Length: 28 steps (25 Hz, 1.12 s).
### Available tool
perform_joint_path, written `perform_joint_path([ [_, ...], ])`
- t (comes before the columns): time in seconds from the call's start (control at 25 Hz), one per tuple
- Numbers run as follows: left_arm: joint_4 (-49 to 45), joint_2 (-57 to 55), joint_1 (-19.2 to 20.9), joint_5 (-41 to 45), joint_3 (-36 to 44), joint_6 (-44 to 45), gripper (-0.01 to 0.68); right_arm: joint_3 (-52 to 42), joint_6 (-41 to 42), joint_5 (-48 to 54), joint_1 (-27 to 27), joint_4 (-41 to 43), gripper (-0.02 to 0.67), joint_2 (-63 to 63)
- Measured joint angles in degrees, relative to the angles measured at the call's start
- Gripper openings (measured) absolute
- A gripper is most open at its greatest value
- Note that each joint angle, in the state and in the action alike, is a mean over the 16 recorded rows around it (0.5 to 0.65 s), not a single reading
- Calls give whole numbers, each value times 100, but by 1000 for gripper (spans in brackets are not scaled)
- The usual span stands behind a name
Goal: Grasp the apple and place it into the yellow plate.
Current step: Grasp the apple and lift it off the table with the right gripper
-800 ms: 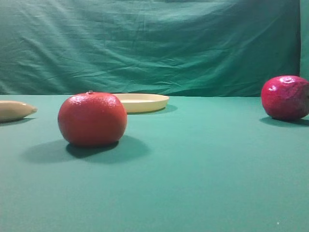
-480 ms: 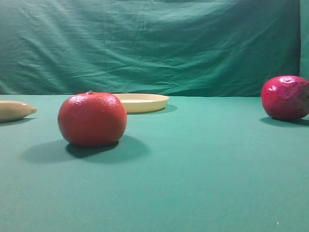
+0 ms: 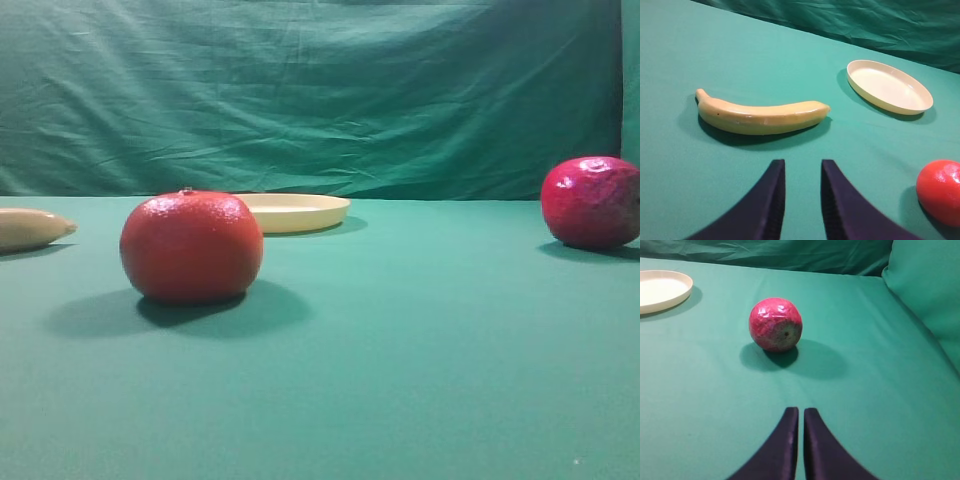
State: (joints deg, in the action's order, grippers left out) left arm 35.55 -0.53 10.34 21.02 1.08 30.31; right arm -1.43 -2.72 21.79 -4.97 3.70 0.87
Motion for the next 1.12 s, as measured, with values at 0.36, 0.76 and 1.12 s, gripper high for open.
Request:
perform_joint_path([
  [0.36,0,0,0,0,0,0,157,-12,-196,-637,0,-253,0,0],
  [0.76,0,0,0,0,0,0,157,368,-386,-1548,0,-555,0,-180],
  [1.12,0,0,0,0,0,0,157,1723,-112,-891,0,-561,0,-1595],
])
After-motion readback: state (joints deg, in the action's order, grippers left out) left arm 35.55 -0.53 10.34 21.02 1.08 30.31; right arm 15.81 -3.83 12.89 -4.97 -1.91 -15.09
